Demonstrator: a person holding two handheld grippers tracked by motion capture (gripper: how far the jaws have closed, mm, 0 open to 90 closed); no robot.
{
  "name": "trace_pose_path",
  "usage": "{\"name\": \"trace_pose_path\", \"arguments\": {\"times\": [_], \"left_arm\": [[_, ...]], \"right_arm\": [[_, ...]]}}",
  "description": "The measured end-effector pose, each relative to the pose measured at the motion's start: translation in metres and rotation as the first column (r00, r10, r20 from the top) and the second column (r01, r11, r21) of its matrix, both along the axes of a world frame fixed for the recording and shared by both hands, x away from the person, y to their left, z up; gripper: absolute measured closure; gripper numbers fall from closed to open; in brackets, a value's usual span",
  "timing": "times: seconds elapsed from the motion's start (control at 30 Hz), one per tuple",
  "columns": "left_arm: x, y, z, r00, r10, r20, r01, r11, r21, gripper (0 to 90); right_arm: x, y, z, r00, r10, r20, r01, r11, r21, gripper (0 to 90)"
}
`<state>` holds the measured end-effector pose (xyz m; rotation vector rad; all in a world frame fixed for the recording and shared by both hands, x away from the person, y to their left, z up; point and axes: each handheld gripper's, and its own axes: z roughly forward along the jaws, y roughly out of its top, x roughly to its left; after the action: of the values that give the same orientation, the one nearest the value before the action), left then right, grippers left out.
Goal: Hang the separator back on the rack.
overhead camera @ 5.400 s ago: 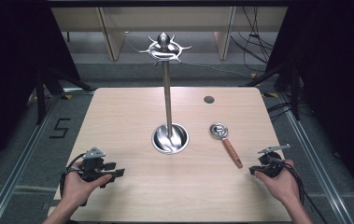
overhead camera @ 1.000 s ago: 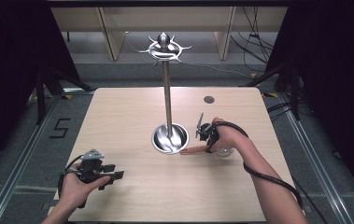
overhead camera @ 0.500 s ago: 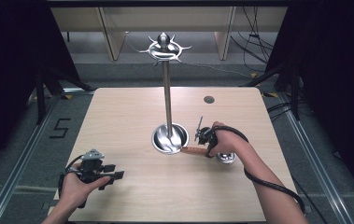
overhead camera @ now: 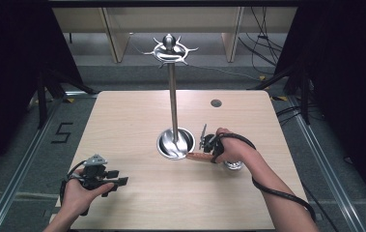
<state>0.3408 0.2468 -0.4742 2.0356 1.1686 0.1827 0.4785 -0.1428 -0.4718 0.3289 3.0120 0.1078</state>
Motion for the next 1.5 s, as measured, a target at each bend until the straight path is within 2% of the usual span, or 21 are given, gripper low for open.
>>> {"name": "trace_pose_path", "arguments": {"times": [0.2, 0.4, 0.57, 0.63, 0.7, 0.77, 0.87, 0.9, 1.0, 1.03, 1.07, 1.17, 1.2, 1.23, 1.27, 1.33, 1.37, 1.4, 1.43, 1.47, 1.5], "left_arm": [[0.0, -0.002, -0.001, 1.0, 0.0, -0.007, 0.0, 1.0, -0.009, 46.4], [0.0, -0.001, -0.001, 1.0, 0.004, -0.003, -0.004, 0.9999, 0.009, 46.4], [-0.001, -0.002, 0.0, 0.9999, 0.01, 0.0, -0.01, 0.9998, 0.019, 46.3], [-0.001, -0.002, 0.0, 0.9999, 0.011, 0.002, -0.011, 0.9997, 0.02, 46.2], [0.0, -0.002, -0.001, 1.0, 0.002, 0.003, -0.002, 0.9999, 0.011, 46.2], [-0.001, -0.002, 0.0, 0.9999, 0.012, 0.004, -0.012, 0.9997, 0.022, 46.1], [0.0, -0.002, -0.001, 1.0, 0.006, 0.0, -0.006, 0.9999, 0.011, 46.0], [0.0, -0.002, -0.001, 0.9999, 0.011, 0.002, -0.011, 0.9999, 0.007, 46.1], [0.0, -0.002, -0.001, 0.9999, 0.015, 0.006, -0.015, 0.9999, 0.006, 46.1], [0.0, -0.002, -0.001, 0.9999, 0.014, 0.004, -0.014, 0.9999, 0.004, 46.1], [-0.001, -0.003, -0.001, 0.9999, 0.012, 0.007, -0.012, 0.9999, 0.001, 46.1], [0.0, -0.003, -0.001, 0.9998, 0.014, 0.011, -0.014, 0.9998, -0.012, 46.3], [0.001, -0.002, -0.001, 0.9998, 0.017, 0.013, -0.016, 0.9997, -0.016, 46.3], [0.001, -0.002, -0.001, 0.9995, 0.022, 0.021, -0.022, 0.9998, -0.002, 46.3], [0.0, -0.002, -0.001, 0.9992, 0.03, 0.025, -0.03, 0.9995, -0.005, 46.3], [0.001, -0.002, -0.001, 0.9992, 0.032, 0.023, -0.032, 0.9995, -0.004, 46.3], [0.001, -0.001, 0.0, 0.9995, 0.025, 0.017, -0.024, 0.9997, -0.009, 46.3], [0.0, -0.001, 0.0, 0.9995, 0.025, 0.018, -0.025, 0.9996, -0.011, 46.3], [0.0, -0.001, 0.0, 0.9993, 0.03, 0.021, -0.029, 0.9995, -0.008, 46.3], [0.0, -0.001, 0.001, 0.9993, 0.031, 0.02, -0.031, 0.9995, 0.001, 46.3], [0.0, -0.001, 0.0, 0.9993, 0.028, 0.026, -0.028, 0.9995, -0.014, 46.3]], "right_arm": [[-0.006, -0.007, 0.008, 0.9996, -0.012, 0.028, 0.01, 0.998, 0.066, 69.4], [-0.011, -0.021, 0.015, 0.997, -0.06, 0.049, 0.05, 0.984, 0.171, 69.5], [-0.017, -0.037, 0.024, 0.9946, -0.093, 0.047, 0.076, 0.958, 0.277, 69.5], [-0.021, -0.046, 0.029, 0.9886, -0.132, 0.072, 0.102, 0.94, 0.325, 69.5], [-0.022, -0.05, 0.03, 0.9862, -0.141, 0.086, 0.104, 0.934, 0.341, 69.5], [-0.027, -0.058, 0.035, 0.974, -0.205, 0.096, 0.151, 0.904, 0.399, 69.6], [-0.031, -0.071, 0.038, 0.9547, -0.283, 0.093, 0.196, 0.831, 0.521, 69.6], [-0.032, -0.074, 0.038, 0.9479, -0.304, 0.094, 0.206, 0.812, 0.546, 69.6], [-0.036, -0.082, 0.039, 0.9337, -0.349, 0.081, 0.242, 0.783, 0.573, 69.6], [-0.036, -0.085, 0.038, 0.9318, -0.349, 0.101, 0.226, 0.775, 0.591, 69.6], [-0.036, -0.087, 0.039, 0.9314, -0.349, 0.104, 0.224, 0.775, 0.591, 69.6], [-0.038, -0.093, 0.039, 0.9116, -0.394, 0.116, 0.232, 0.726, 0.647, 69.6], [-0.039, -0.096, 0.042, 0.9129, -0.395, 0.103, 0.242, 0.726, 0.643, 69.6], [-0.039, -0.096, 0.04, 0.9077, -0.407, 0.101, 0.239, 0.7, 0.673, 69.6], [-0.038, -0.098, 0.042, 0.9118, -0.397, 0.106, 0.232, 0.711, 0.663, 69.5], [-0.04, -0.099, 0.041, 0.9053, -0.409, 0.113, 0.231, 0.697, 0.679, 69.6], [-0.04, -0.1, 0.042, 0.9084, -0.405, 0.102, 0.234, 0.696, 0.678, 69.5], [-0.042, -0.1, 0.042, 0.9022, -0.422, 0.088, 0.251, 0.68, 0.689, 69.6], [-0.042, -0.1, 0.042, 0.8999, -0.424, 0.101, 0.238, 0.672, 0.701, 69.5], [-0.043, -0.1, 0.042, 0.9018, -0.423, 0.087, 0.244, 0.665, 0.706, 69.6], [-0.044, -0.1, 0.043, 0.8945, -0.437, 0.095, 0.243, 0.652, 0.718, 69.5]]}}
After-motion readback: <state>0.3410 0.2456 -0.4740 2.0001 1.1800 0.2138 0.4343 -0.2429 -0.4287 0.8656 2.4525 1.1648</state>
